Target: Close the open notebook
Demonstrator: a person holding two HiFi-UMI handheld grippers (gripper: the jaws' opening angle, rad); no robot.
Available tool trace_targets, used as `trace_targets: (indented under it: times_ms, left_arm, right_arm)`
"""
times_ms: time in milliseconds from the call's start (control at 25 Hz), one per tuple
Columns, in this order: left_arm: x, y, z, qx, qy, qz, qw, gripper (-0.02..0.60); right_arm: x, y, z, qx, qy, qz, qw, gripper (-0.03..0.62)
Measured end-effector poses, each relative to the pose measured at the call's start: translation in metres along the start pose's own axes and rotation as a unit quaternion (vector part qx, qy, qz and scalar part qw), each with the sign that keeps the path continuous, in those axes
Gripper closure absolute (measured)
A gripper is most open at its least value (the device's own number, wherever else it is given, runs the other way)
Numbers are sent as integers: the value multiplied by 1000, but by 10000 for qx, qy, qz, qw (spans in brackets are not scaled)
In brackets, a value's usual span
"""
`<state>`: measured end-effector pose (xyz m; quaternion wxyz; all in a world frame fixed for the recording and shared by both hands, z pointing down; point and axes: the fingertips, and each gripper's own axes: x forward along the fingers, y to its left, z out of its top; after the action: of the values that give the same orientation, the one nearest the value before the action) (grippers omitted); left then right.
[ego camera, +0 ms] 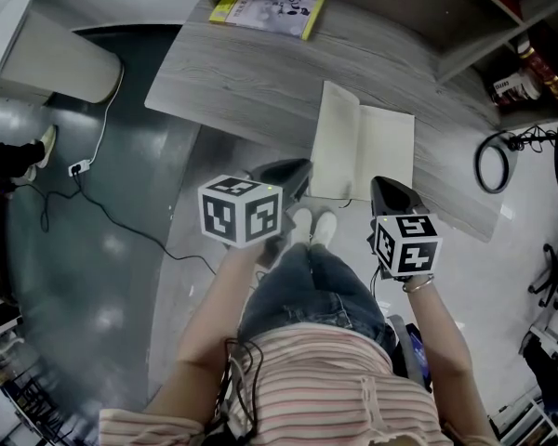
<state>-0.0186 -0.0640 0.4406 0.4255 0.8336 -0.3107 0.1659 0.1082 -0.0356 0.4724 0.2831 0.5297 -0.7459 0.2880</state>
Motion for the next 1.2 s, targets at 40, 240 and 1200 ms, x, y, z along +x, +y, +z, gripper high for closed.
trace_targets:
  times_ms: [40,240,1200]
  left_arm:
    - [1,-2,1,9,-10,-13,10000,565]
    - [5,-13,4,65,-38,-144,9999,566]
    - [74,-109,6,846,475,-1011,9901,566]
  right_arm:
    - [0,-1,0,6,-3,-12,10000,586]
    - [-4,-8,-1,45,-28,-97,9999,586]
    - [-44,-70,-30,620,-120,-857,9943,586]
